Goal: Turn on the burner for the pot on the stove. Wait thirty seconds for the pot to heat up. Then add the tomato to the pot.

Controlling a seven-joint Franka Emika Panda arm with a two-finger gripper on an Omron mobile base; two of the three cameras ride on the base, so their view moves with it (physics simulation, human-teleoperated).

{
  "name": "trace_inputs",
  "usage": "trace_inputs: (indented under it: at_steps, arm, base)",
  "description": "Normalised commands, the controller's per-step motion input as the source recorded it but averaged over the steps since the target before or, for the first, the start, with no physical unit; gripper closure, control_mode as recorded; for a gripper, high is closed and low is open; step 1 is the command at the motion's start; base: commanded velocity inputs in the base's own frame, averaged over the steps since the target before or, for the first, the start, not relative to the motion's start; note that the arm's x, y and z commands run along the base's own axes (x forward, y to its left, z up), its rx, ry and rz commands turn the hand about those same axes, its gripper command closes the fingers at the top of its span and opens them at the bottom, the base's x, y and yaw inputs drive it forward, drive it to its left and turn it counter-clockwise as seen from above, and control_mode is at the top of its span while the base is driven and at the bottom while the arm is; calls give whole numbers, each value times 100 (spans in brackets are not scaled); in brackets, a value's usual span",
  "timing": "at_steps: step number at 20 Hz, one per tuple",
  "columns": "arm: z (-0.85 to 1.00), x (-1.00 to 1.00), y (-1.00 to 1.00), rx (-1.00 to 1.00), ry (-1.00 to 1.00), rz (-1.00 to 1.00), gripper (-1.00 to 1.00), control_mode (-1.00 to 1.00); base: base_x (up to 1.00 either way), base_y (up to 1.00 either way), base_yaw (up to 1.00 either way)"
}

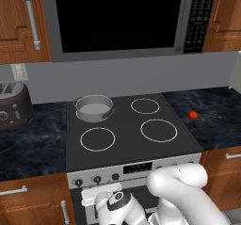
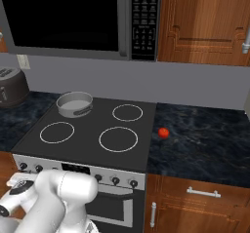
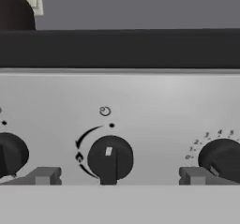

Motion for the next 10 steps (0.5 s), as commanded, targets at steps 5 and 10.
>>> trace_inputs:
  at_steps: [5,10]
  arm:
    - [-5,32,0,1,0,0,-100,-100]
    - [-29,12,0,2,0,0,-100,-100]
  base:
    - [0,0,0]
    - [0,0,0]
